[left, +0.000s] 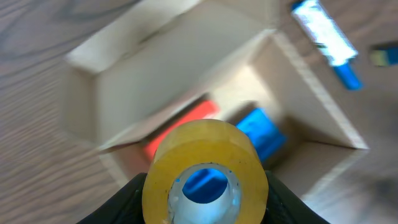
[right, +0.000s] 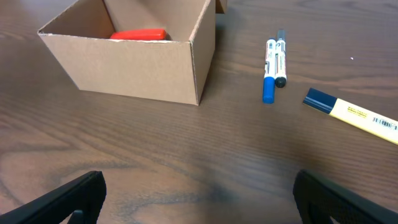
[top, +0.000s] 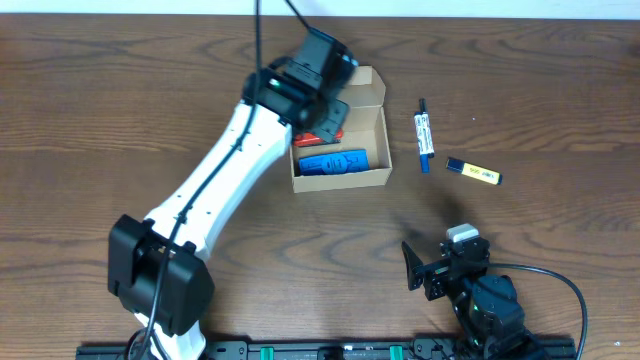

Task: Pack container
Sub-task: 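Lift the tape roll and carry it over the box, then lower the tape into the box corner and open the left gripper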

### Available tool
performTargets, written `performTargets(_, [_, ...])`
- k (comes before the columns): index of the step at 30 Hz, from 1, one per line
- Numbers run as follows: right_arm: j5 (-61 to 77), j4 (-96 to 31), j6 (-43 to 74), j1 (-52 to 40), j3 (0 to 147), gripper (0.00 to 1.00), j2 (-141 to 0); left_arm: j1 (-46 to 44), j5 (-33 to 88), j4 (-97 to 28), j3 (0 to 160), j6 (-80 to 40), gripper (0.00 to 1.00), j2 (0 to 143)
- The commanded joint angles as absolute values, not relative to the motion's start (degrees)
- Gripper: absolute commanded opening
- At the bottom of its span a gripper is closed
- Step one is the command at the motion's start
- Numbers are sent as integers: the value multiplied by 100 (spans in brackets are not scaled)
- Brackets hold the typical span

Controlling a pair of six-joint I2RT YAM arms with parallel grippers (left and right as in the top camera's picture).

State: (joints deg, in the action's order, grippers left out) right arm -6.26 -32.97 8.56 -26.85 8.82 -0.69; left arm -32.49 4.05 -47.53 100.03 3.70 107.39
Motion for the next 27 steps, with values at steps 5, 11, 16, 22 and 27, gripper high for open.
performTargets(5, [-663, -3299, 897, -2746, 862, 99, -34, -3677, 711, -4458, 10151, 464, 43, 11181])
performTargets(11, [-663, -3299, 897, -2746, 862, 99, -34, -3717, 639, -3813, 10151, 121, 44, 11703])
performTargets(16, [-663, -3299, 897, -2746, 862, 99, -34, -3715, 576, -3505, 10151, 104, 44, 11996])
performTargets(22, [-663, -3297, 897, -2746, 862, 99, -32, -3715, 576, -3317, 10151, 102, 44, 12221])
performTargets(27, [-663, -3299, 897, -2746, 862, 99, -34, -3710, 578, -3275, 10151, 97, 44, 12252])
